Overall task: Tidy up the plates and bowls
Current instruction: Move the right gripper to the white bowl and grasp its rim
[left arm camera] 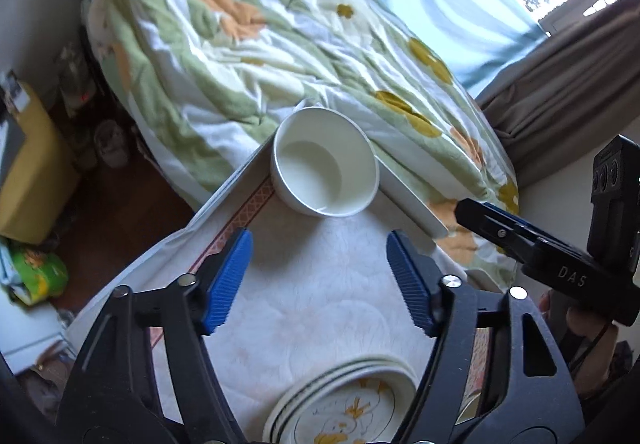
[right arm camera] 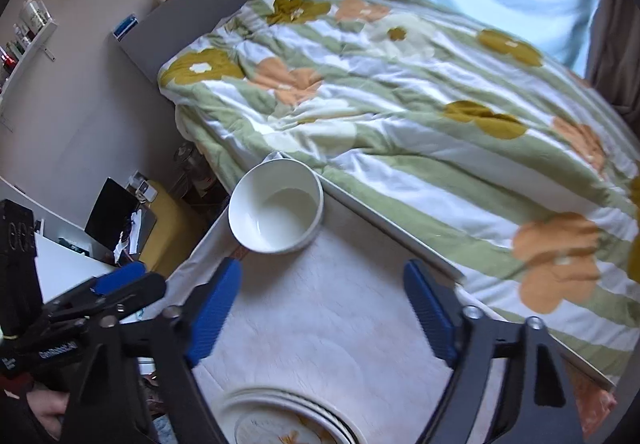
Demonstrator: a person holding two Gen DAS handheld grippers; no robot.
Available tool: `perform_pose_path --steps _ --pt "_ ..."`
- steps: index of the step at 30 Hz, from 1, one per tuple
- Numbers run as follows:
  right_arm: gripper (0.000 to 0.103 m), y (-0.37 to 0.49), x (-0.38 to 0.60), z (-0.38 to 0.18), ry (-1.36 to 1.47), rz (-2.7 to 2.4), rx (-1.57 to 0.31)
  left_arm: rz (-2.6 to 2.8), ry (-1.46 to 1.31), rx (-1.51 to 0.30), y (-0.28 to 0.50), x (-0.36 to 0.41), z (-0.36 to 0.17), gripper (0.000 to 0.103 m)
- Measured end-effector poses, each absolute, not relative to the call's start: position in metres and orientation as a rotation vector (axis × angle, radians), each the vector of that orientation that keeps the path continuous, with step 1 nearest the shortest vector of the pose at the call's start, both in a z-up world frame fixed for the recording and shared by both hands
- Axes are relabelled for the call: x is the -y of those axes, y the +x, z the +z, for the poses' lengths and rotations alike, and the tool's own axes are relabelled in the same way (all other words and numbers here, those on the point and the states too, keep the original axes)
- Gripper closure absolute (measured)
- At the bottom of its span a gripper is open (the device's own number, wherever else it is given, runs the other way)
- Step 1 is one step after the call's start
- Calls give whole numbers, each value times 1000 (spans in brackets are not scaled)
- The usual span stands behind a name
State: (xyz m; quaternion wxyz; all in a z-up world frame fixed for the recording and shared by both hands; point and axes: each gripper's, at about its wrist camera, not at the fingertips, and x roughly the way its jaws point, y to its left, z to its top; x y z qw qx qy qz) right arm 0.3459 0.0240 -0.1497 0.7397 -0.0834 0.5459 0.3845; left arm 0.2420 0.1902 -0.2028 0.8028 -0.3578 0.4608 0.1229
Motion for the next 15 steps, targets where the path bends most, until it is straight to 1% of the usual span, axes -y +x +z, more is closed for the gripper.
perform_pose_path --steps 1,3,6,7,8,10,11,13,15 --pt "37 350 -32 -159 -183 844 -1214 254 -784 -1000 250 -195 -213 43" --pt "44 358 -44 -175 -181 846 -1243 249 -801 -1020 262 -200 -229 51" --pt "51 367 -59 -200 -183 849 -1295 240 -825 -1050 282 -207 -252 53" --pt "53 368 -62 -205 -180 851 -1305 237 -834 -1061 288 -210 -260 55" --pt "58 370 -65 -212 -173 852 -1317 233 -842 -1068 291 -213 -265 56" --pt "65 376 -70 -225 -155 849 -1346 227 -851 -1085 300 -217 -276 63" --pt "69 379 -72 -233 -144 846 -1363 227 -852 -1090 302 -218 -279 64" --pt "69 381 -75 -240 -133 842 -1378 227 -853 -1103 307 -220 -286 67" --pt "72 384 -77 -245 -124 842 -1385 232 -849 -1105 311 -222 -291 68"
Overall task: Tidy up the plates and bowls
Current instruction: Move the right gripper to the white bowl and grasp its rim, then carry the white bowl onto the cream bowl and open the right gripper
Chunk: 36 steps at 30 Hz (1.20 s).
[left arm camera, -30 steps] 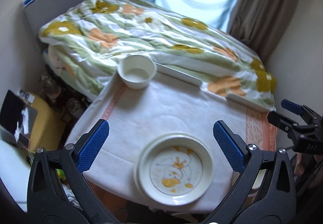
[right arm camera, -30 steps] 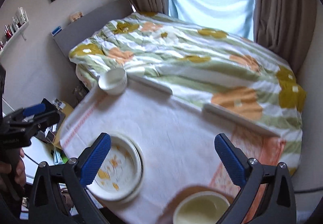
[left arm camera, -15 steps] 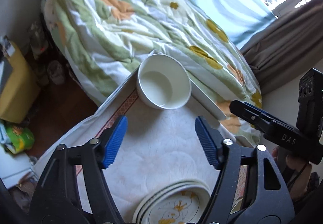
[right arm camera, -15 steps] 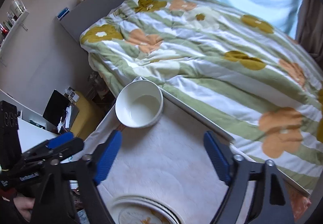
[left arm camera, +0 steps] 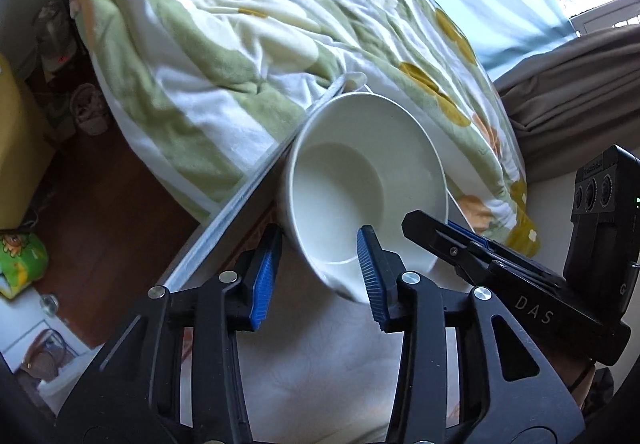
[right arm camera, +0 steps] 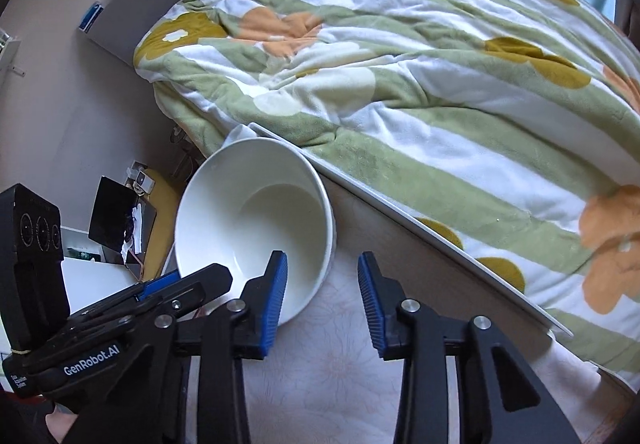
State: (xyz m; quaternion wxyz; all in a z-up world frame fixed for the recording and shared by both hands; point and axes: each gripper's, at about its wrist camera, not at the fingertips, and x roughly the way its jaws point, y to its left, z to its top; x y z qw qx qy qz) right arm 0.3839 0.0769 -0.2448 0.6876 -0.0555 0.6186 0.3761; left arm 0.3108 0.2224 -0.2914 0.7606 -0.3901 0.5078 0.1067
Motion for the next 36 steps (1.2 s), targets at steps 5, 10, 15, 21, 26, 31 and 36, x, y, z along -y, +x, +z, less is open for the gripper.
perform_pose_path --steps 5,10,15,21,26,31,36 --pt "82 388 -84 -252 -117 846 -1396 264 -833 -1095 311 -231 -298 82" --pt "90 388 -86 -256 -106 849 -1390 264 -768 -1094 312 -226 -294 82" --pt "90 384 -82 -252 -99 850 -1373 260 -721 -1084 309 -221 -284 82" --pt "90 375 -69 -233 -74 844 -1342 244 -659 -1066 303 -207 -257 82" --pt "90 362 -43 -205 -51 830 -1306 205 -615 -1041 292 -185 -227 82" --pt "90 343 -4 -173 -35 795 -1262 139 -565 -1015 278 -146 -193 82" --pt "91 315 54 -141 7 736 -1214 56 -516 -1004 255 -91 -162 82"
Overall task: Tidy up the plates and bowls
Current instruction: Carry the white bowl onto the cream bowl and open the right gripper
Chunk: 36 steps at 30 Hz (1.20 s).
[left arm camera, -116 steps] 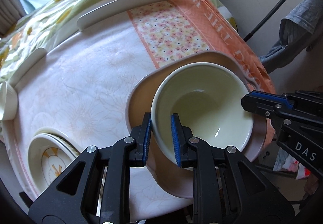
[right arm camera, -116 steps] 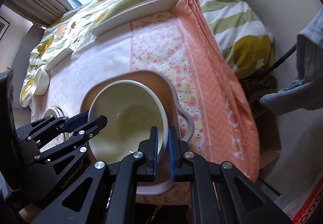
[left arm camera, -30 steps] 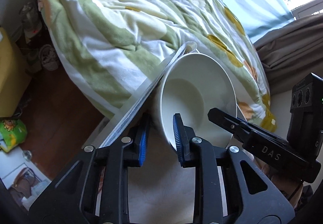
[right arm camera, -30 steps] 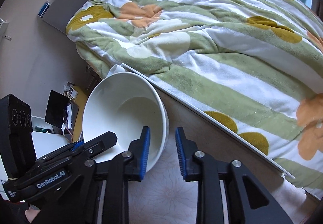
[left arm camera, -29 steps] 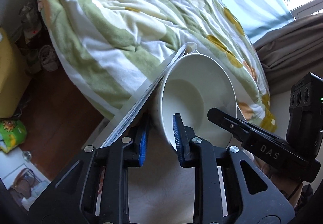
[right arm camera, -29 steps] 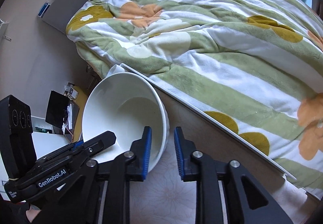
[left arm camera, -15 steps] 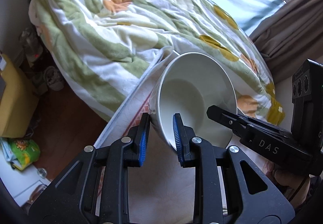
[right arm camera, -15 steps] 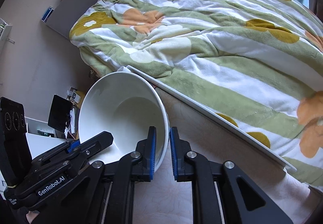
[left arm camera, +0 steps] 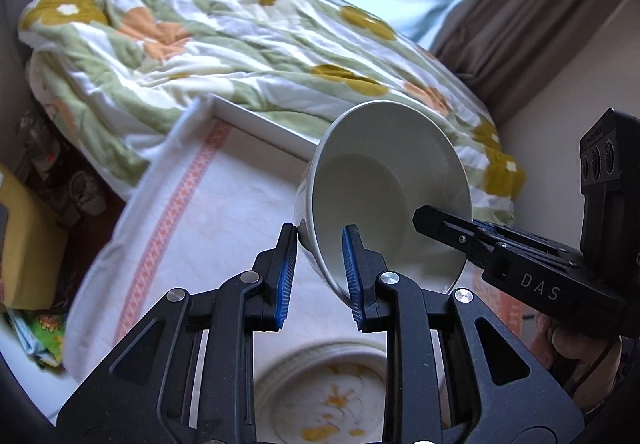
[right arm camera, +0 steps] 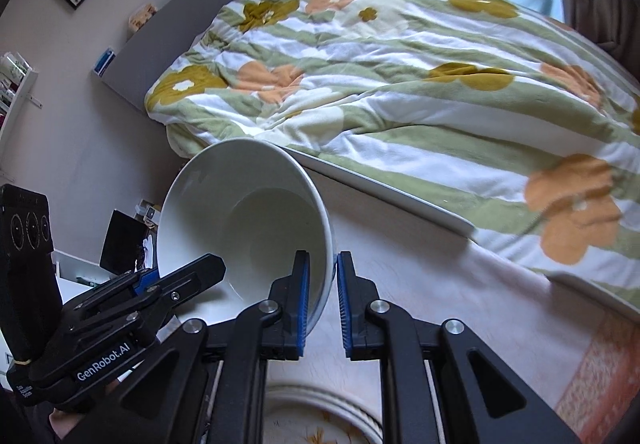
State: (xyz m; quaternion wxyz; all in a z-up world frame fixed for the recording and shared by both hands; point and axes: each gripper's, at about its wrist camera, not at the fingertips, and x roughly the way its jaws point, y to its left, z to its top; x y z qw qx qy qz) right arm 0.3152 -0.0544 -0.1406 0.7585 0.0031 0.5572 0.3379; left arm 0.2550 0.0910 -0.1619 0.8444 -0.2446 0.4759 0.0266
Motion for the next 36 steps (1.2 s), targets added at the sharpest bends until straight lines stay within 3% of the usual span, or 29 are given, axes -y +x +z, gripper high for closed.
perform_pose_path --steps 10,21,36 --pt "91 245 193 -110 55 584 -1164 -124 -430 -1000 209 47 -129 82" --pt "91 175 319 -122 149 363 -1196 -351 -278 -1130 171 188 -152 82" --pt "91 136 357 -187 295 174 -1293 -441 23 -1293 177 243 -215 82"
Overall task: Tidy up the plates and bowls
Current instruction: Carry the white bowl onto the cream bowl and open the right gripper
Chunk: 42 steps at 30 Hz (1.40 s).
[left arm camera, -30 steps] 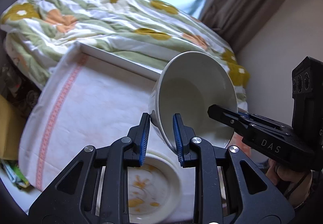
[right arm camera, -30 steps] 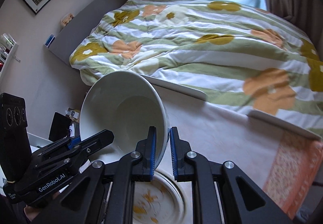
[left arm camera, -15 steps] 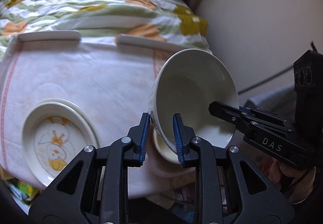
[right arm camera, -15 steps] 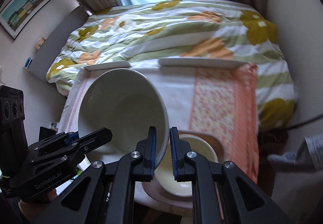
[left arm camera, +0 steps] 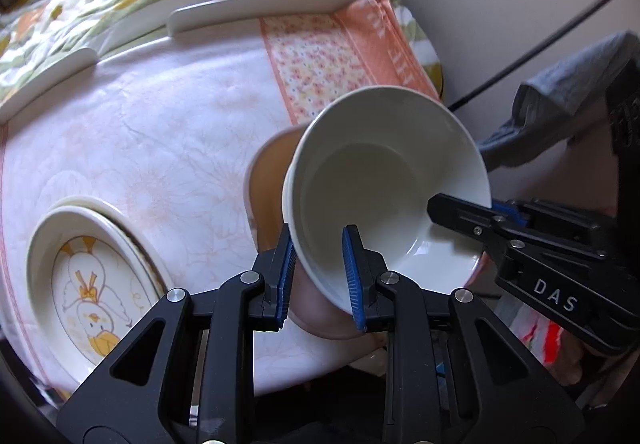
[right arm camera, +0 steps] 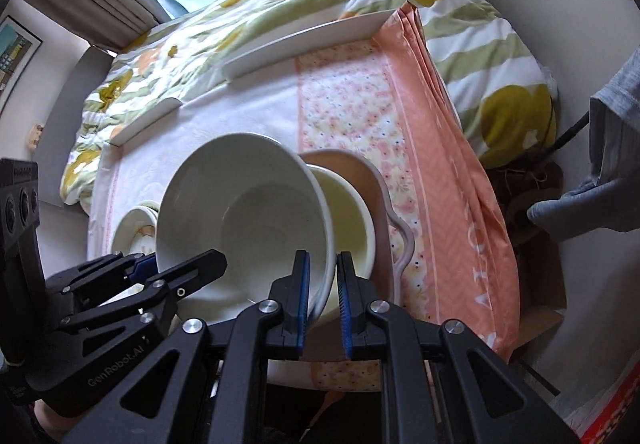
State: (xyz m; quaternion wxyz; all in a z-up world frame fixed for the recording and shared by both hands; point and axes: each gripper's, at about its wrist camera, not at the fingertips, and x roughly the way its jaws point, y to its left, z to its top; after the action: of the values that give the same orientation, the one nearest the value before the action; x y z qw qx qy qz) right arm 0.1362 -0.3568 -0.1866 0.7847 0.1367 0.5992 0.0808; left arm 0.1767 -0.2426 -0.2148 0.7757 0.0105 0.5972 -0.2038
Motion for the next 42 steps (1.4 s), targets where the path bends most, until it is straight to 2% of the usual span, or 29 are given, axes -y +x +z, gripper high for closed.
perform_pose_path --steps 25,42 --pt "91 129 354 -201 187 113 -1311 -408 343 -1253 176 275 -227 82" --pt "90 129 352 -200 171 107 -1316 -376 381 -1257 178 276 -230 82"
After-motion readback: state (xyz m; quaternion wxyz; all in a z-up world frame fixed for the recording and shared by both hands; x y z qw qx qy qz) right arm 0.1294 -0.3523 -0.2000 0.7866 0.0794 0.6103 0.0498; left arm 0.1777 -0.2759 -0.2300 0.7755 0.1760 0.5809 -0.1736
